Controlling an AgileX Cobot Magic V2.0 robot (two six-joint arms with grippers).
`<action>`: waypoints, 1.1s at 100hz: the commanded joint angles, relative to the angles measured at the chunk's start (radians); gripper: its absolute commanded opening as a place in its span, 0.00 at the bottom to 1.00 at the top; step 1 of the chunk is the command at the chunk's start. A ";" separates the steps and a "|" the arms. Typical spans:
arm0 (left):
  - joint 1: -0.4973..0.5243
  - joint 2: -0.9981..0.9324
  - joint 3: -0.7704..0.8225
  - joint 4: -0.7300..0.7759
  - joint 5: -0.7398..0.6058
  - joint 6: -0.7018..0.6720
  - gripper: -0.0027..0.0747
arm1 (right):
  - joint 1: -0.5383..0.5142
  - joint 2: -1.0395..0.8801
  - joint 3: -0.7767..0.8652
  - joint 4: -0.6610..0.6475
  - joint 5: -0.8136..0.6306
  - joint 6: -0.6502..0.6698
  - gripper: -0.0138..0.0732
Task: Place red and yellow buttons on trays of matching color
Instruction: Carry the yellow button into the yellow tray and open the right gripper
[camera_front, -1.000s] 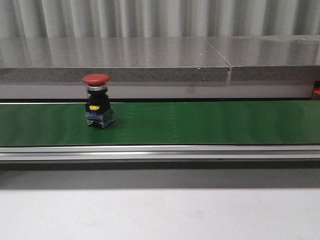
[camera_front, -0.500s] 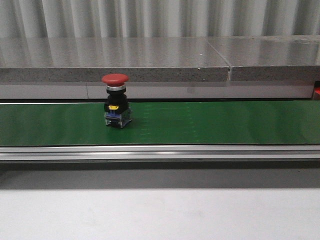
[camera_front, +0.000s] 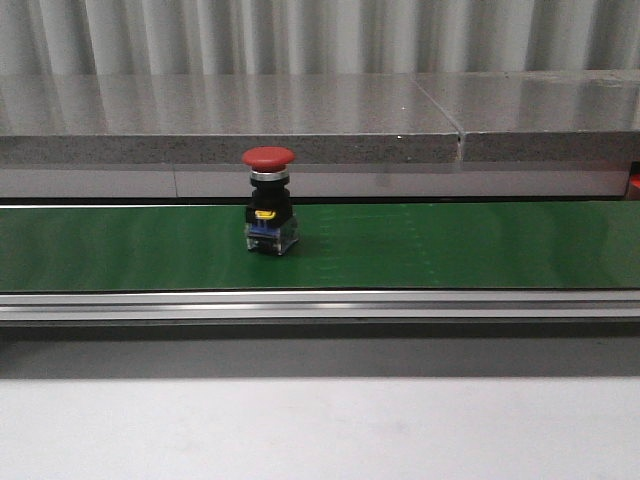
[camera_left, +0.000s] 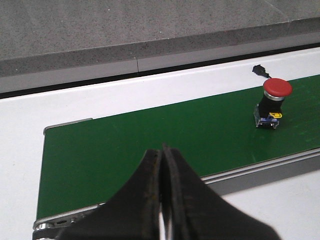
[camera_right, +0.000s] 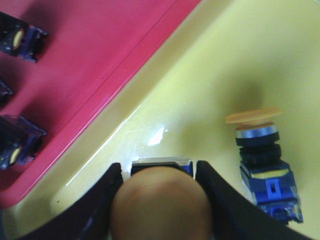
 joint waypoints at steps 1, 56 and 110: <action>-0.007 0.005 -0.029 -0.015 -0.075 0.001 0.01 | 0.007 0.003 -0.026 0.011 -0.057 0.004 0.14; -0.007 0.005 -0.029 -0.015 -0.075 0.001 0.01 | 0.026 0.073 -0.026 0.040 -0.147 0.003 0.77; -0.007 0.005 -0.029 -0.015 -0.075 0.001 0.01 | 0.067 -0.229 -0.026 0.040 -0.154 -0.026 0.81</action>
